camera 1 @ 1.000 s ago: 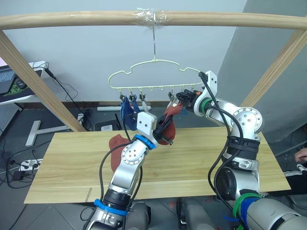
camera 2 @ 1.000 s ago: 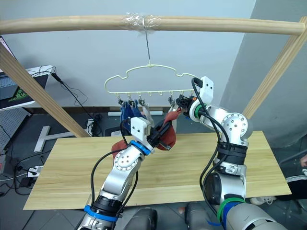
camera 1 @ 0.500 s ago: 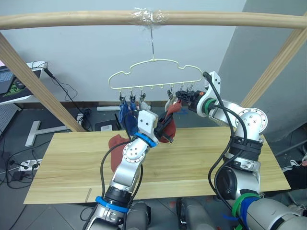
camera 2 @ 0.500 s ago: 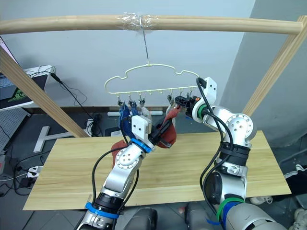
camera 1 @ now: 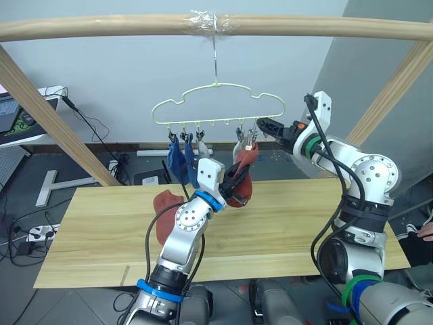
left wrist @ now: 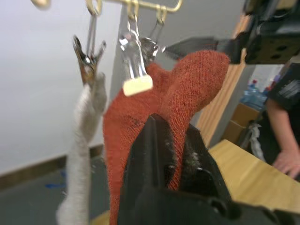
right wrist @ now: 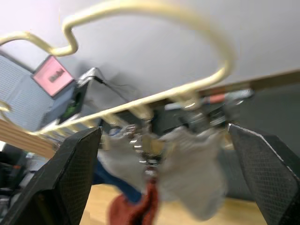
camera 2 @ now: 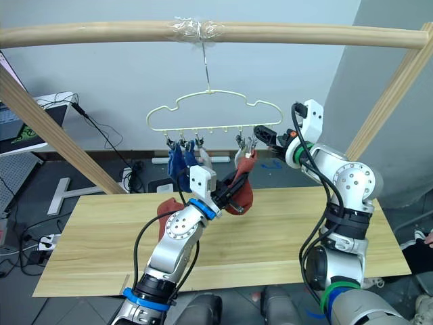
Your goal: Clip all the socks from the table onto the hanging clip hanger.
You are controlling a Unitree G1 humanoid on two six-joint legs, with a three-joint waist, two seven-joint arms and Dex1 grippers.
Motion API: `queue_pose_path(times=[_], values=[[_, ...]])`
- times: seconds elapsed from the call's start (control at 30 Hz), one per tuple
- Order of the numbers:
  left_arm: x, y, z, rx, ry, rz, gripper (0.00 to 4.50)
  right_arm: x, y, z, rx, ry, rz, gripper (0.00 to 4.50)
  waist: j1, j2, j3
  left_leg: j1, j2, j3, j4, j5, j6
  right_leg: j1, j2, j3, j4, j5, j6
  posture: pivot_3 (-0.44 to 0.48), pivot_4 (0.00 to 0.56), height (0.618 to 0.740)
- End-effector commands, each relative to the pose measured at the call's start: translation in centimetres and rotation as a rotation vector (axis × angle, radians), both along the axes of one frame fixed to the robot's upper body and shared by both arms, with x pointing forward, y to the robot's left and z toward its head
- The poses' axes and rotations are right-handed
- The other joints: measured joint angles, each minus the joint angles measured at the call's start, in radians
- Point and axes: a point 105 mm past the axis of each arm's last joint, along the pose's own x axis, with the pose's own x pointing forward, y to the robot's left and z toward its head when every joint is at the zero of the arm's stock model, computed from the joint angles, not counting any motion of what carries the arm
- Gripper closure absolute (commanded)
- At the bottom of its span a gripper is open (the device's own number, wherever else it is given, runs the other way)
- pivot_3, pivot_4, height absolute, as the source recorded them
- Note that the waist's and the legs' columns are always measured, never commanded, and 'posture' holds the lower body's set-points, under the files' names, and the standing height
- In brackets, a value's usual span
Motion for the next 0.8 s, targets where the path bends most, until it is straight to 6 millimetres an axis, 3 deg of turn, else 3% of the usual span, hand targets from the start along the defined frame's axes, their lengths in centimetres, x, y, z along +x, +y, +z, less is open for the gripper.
queue_pose_path(times=[0.03, 0.3, 0.37, 0.53, 0.57, 0.67, 0.8], values=[[-0.5, -0.7, 1.0, -0.033, -0.009, -0.047, 2.88, -0.1, -0.2, 1.7, -0.025, -0.112, -0.024, 0.00, -0.002, 0.000, 0.000, 0.000, 0.000, 0.000, 0.000, 0.000, 0.000, 0.000, 0.000, 0.000, 0.000, 0.000, 0.000, -0.046, 0.170, 0.740], [-0.2, 0.1, 0.6, -0.006, 0.008, -0.032, 0.47, -0.2, -0.6, 1.6, -0.109, -0.199, -0.048, 0.00, -0.009, 0.000, 0.000, 0.002, 0.001, 0.004, 0.000, 0.000, 0.000, 0.000, 0.001, 0.001, 0.001, -0.001, 0.001, -0.046, 0.170, 0.740], [0.0, 1.1, 0.8, 0.005, -0.007, -0.005, 0.04, -0.2, -0.8, 1.3, -0.166, -0.251, -0.075, 0.00, -0.008, 0.000, 0.000, 0.002, 0.001, 0.004, 0.000, 0.000, 0.000, 0.000, 0.001, 0.001, 0.001, -0.001, 0.001, -0.042, 0.175, 0.740], [-0.1, 3.3, 1.0, 0.066, -0.035, 0.010, 0.04, -0.8, -0.7, 0.1, -0.334, -0.383, -0.114, 0.00, -0.008, 0.000, 0.000, 0.002, 0.001, 0.004, 0.000, 0.000, 0.000, -0.001, 0.001, 0.002, 0.001, -0.001, 0.001, -0.027, 0.180, 0.740], [-0.2, 3.9, 1.0, 0.080, -0.041, 0.011, 0.01, -1.0, -0.4, -0.2, -0.375, -0.417, -0.109, 0.18, -0.007, 0.000, 0.000, 0.002, 0.001, 0.003, 0.000, 0.000, 0.000, -0.001, 0.001, 0.001, 0.001, -0.001, 0.002, -0.027, 0.180, 0.740], [-0.2, 4.9, 1.5, 0.083, -0.049, 0.016, 0.00, -1.2, 0.1, -0.7, -0.425, -0.467, -0.108, 0.88, -0.011, 0.000, 0.000, 0.003, 0.002, 0.005, 0.000, 0.000, 0.000, -0.001, 0.001, 0.002, 0.001, -0.001, 0.002, -0.027, 0.180, 0.740], [-0.2, 5.9, 2.2, 0.090, -0.061, 0.021, 0.00, -1.0, 0.0, -0.9, -0.416, -0.470, -0.145, 2.34, -0.005, 0.000, 0.000, 0.003, 0.001, 0.005, 0.001, 0.000, 0.000, 0.000, 0.001, 0.002, 0.001, -0.002, 0.005, -0.019, 0.181, 0.740]])
